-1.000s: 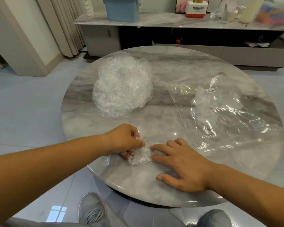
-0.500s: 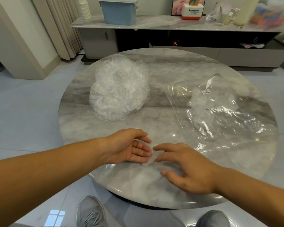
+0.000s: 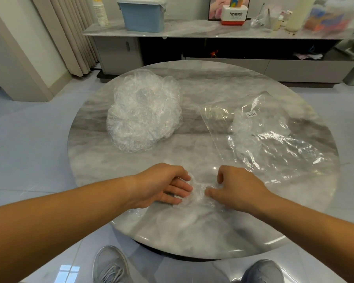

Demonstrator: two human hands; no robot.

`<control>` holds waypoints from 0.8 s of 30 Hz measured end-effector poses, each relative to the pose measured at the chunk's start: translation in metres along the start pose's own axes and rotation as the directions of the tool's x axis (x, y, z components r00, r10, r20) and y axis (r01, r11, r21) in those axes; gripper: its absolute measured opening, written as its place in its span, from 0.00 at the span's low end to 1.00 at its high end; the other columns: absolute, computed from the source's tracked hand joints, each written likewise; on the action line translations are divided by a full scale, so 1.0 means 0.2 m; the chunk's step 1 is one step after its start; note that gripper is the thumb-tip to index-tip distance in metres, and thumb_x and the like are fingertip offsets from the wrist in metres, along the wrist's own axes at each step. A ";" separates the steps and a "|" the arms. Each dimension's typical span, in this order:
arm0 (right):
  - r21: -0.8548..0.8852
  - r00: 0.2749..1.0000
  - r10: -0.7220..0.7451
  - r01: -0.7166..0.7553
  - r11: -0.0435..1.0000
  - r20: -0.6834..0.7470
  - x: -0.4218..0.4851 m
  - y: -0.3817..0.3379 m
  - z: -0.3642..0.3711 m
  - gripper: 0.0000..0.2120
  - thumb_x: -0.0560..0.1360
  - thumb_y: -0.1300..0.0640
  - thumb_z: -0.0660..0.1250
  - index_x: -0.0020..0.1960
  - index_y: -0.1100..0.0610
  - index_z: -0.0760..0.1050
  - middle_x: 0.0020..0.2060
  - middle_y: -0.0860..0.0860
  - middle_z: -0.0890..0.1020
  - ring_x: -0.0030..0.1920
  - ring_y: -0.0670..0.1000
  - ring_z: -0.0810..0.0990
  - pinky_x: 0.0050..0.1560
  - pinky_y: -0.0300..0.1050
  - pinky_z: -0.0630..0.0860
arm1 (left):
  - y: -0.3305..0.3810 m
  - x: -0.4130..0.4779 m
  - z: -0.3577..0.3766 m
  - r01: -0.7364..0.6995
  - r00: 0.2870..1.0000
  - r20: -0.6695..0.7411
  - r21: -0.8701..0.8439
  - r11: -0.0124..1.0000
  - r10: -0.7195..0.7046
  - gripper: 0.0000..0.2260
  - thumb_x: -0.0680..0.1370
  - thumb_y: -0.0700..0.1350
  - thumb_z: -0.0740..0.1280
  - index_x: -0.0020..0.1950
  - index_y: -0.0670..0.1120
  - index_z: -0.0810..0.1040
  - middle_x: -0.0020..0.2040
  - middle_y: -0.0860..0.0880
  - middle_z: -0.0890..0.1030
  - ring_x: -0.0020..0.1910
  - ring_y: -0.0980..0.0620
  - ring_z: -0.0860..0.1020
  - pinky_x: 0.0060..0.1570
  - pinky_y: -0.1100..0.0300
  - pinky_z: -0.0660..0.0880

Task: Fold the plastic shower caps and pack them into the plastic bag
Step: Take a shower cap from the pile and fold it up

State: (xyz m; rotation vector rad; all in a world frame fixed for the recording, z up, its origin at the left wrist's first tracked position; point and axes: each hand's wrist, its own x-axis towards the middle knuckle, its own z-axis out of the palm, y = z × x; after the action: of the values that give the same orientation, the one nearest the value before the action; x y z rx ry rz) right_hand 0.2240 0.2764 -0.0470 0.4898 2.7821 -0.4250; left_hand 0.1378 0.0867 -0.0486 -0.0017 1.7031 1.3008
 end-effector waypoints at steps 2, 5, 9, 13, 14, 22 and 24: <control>0.008 0.999 0.002 -0.003 1.000 0.041 0.00 0.00 -0.01 0.19 0.72 0.38 0.71 0.44 0.54 0.74 0.41 0.47 0.80 0.43 0.50 0.79 0.46 0.48 0.78 | -0.01 0.00 0.00 -0.033 0.999 0.004 0.029 0.999 0.033 0.13 0.80 0.49 0.69 0.60 0.42 0.80 0.52 0.44 0.86 0.52 0.49 0.85 0.51 0.53 0.82; 0.083 0.995 -0.047 0.040 0.996 0.088 0.00 0.00 -0.01 0.17 0.72 0.45 0.71 0.36 0.55 0.68 0.33 0.48 0.74 0.34 0.49 0.71 0.37 0.45 0.71 | -0.02 0.01 0.00 -0.063 0.998 0.015 0.050 0.997 0.062 0.15 0.79 0.50 0.71 0.60 0.42 0.80 0.53 0.44 0.86 0.51 0.50 0.85 0.50 0.54 0.82; 0.186 0.994 -0.089 0.075 0.980 0.065 -0.02 0.01 -0.03 0.15 0.77 0.48 0.67 0.39 0.54 0.66 0.35 0.48 0.75 0.35 0.48 0.75 0.34 0.42 0.69 | -0.02 0.01 -0.01 -0.089 0.996 0.030 0.079 0.993 0.087 0.15 0.78 0.52 0.72 0.57 0.42 0.82 0.54 0.44 0.86 0.51 0.51 0.85 0.51 0.55 0.82; 0.598 0.996 -0.083 0.056 0.799 0.017 -0.04 0.01 -0.03 0.12 0.78 0.56 0.70 0.45 0.59 0.68 0.34 0.56 0.79 0.30 0.57 0.84 0.33 0.56 0.83 | -0.02 0.01 -0.01 -0.081 0.997 0.027 0.067 0.994 0.079 0.16 0.77 0.52 0.73 0.58 0.42 0.82 0.54 0.44 0.86 0.52 0.50 0.85 0.52 0.54 0.82; 0.653 0.995 -0.083 0.095 0.752 -0.049 -0.04 0.01 -0.02 0.12 0.77 0.59 0.71 0.44 0.59 0.68 0.32 0.56 0.78 0.28 0.56 0.82 0.33 0.56 0.83 | -0.02 0.01 -0.01 -0.072 0.997 0.027 0.047 0.996 0.071 0.17 0.77 0.53 0.73 0.59 0.42 0.81 0.54 0.43 0.86 0.52 0.50 0.85 0.53 0.53 0.82; 0.724 0.924 -0.353 0.346 0.598 -0.150 -0.08 -0.08 0.11 0.06 0.77 0.50 0.72 0.53 0.49 0.82 0.45 0.43 0.84 0.46 0.42 0.82 0.49 0.37 0.77 | -0.01 -0.02 0.00 -0.019 0.997 0.070 -0.134 0.991 0.029 0.20 0.81 0.55 0.67 0.63 0.40 0.78 0.52 0.36 0.80 0.49 0.45 0.81 0.53 0.49 0.81; 0.627 0.897 -0.433 0.387 0.676 -0.086 -0.09 -0.05 0.13 0.17 0.76 0.42 0.66 0.62 0.46 0.79 0.53 0.40 0.83 0.54 0.40 0.80 0.55 0.33 0.74 | -0.01 -0.03 -0.01 -0.031 0.998 0.054 -0.169 0.985 0.040 0.17 0.81 0.54 0.66 0.62 0.42 0.77 0.51 0.39 0.80 0.50 0.44 0.81 0.53 0.47 0.81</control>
State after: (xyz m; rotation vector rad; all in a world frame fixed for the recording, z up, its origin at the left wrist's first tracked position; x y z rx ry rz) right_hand 0.2420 0.2541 -0.0625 -0.0555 2.5996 -1.4846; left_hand 0.1414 0.0815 -0.0465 -0.0328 1.5475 1.4547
